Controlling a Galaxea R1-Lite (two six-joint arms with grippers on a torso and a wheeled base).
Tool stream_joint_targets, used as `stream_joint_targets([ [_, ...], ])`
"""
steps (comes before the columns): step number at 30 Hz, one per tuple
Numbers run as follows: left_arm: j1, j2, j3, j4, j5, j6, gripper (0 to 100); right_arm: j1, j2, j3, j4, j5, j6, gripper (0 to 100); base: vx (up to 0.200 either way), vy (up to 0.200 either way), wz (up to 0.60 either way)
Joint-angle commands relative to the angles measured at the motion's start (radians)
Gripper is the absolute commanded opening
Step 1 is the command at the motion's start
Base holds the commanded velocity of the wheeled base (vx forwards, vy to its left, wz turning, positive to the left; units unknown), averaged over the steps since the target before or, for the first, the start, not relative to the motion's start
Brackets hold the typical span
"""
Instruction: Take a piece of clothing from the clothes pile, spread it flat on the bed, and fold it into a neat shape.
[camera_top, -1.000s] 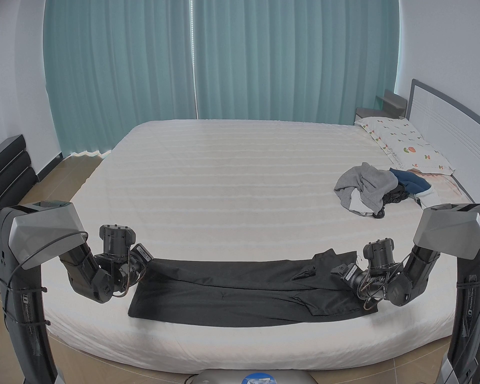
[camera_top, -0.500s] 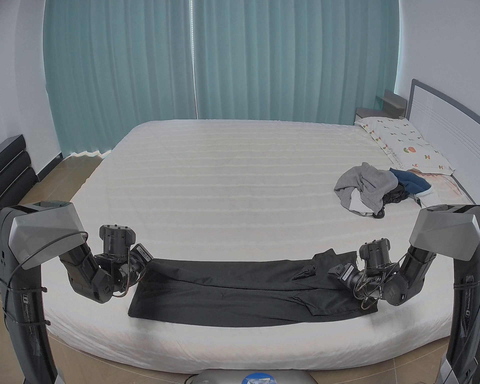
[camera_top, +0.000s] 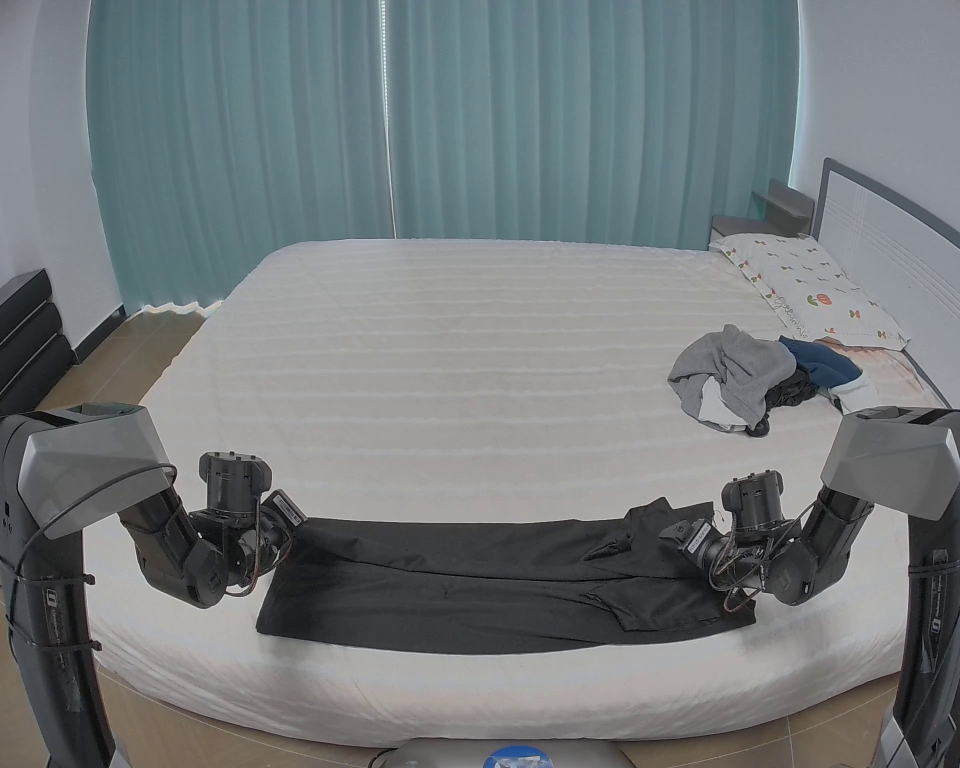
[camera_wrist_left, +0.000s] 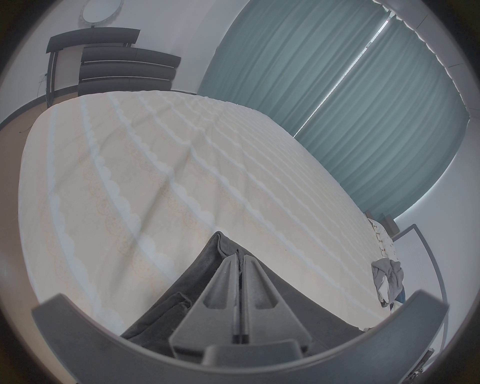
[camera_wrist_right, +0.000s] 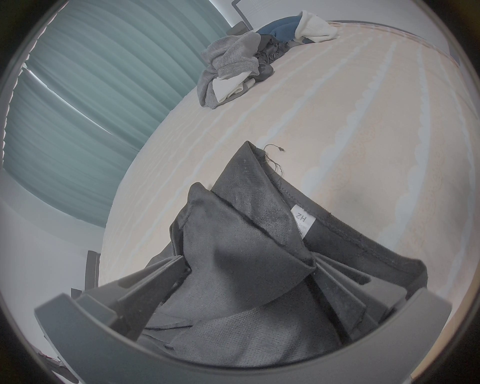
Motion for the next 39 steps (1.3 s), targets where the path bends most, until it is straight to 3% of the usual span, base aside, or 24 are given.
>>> stream_joint_targets([
  [1, 0.0, 0.004, 0.001, 0.0, 0.0, -0.001, 0, -0.001, 0.008, 0.002, 0.002, 0.0, 0.0, 100, 0.0, 0.0, 0.0],
  [3, 0.0, 0.002, 0.001, 0.0, 0.0, -0.001, 0, -0.001, 0.01, 0.001, 0.002, -0.002, 0.0, 100, 0.0, 0.0, 0.0],
  [4, 0.0, 0.001, 0.001, 0.0, 0.0, -0.001, 0, -0.001, 0.008, 0.001, 0.001, -0.003, 0.0, 0, 0.0, 0.0, 0.0],
  [16, 0.002, -0.003, 0.004, 0.0, 0.0, 0.001, 0, -0.004, -0.033, 0.001, 0.002, -0.046, -0.003, 0, 0.0, 0.0, 0.0],
  [39, 0.003, -0.045, 0.004, 0.011, 0.006, 0.042, 0, -0.004, -0.101, 0.001, 0.096, -0.037, -0.048, 0, 0.0, 0.0, 0.0],
])
